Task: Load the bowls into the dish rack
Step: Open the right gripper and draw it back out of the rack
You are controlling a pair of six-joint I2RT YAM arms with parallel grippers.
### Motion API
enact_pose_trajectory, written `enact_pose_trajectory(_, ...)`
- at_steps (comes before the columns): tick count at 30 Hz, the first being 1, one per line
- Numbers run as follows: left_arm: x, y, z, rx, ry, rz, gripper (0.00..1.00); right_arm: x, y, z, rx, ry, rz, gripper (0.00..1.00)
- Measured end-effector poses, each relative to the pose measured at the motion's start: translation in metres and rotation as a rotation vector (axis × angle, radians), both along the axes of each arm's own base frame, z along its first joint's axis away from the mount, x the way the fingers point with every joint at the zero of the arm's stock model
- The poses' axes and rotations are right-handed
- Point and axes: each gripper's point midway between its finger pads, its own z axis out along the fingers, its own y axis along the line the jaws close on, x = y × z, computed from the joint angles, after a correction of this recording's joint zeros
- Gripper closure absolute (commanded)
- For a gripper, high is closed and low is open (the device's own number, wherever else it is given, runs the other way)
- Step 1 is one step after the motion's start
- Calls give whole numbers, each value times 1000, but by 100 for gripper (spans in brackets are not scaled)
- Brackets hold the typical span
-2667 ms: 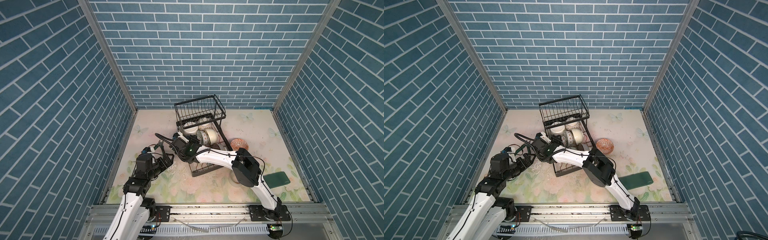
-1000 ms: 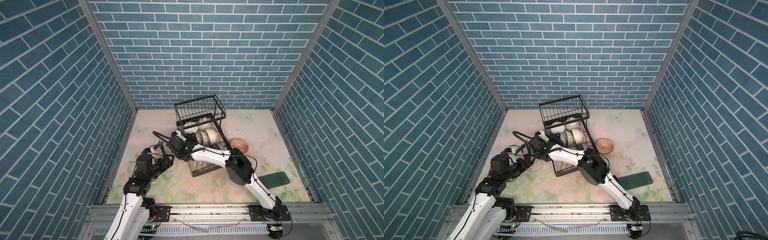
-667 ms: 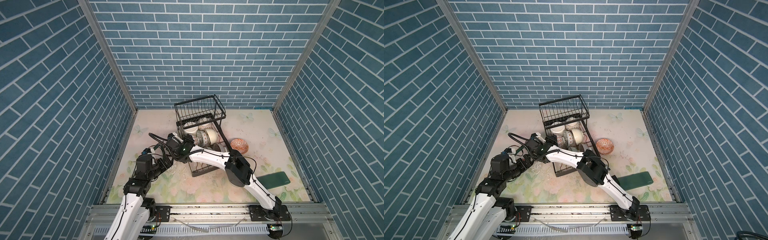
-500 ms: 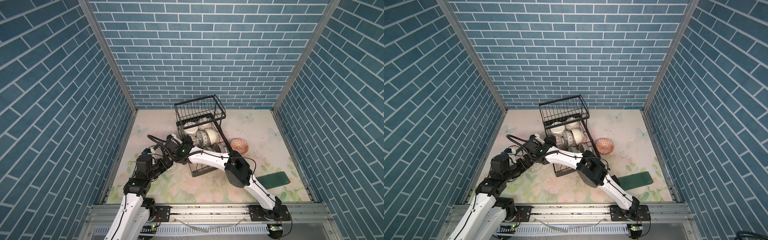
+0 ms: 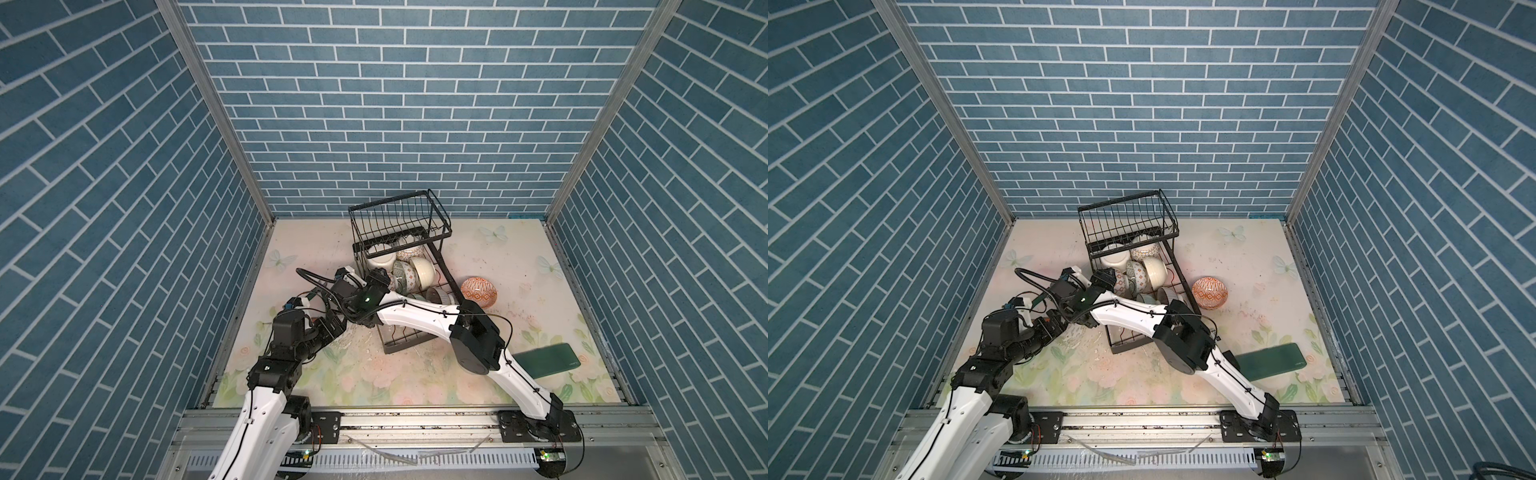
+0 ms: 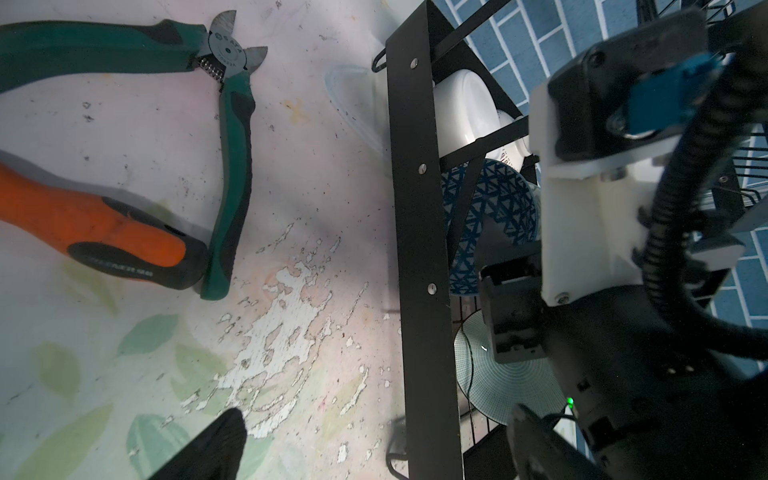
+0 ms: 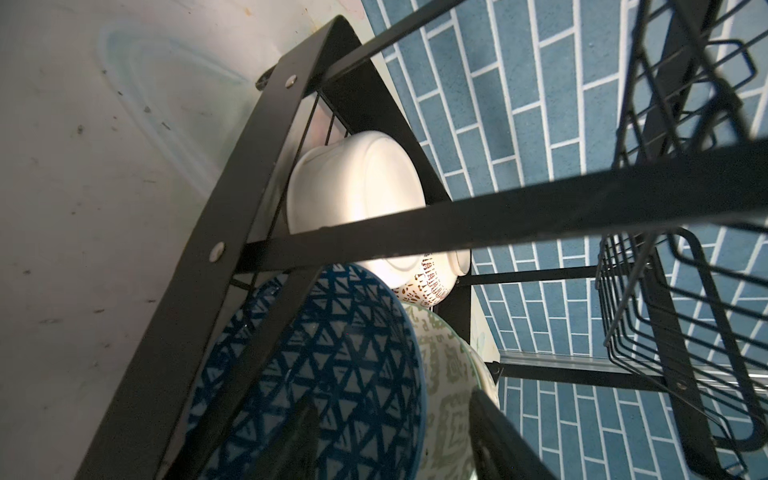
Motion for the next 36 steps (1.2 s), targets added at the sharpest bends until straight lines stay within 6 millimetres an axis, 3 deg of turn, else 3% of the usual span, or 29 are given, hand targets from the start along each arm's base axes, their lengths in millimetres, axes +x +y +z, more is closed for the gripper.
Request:
enact_pose_trajectory(6,0,0,0,-1,0,-2,0,-3,-2,3,35,16,-8,31)
enact_pose_trajectory(17,0,-1,0,-1,-1,-5,0,-19,-23,47,193,60,-23,30)
enact_pose_trajectory(30,2,-12,10,-1,-3,-93,0,-57,-63,31,333,271,-52,36)
enact_pose_trajectory(36,2,-19,7,-14,24,-136,0,-65,-91,39,412,315,-102,40)
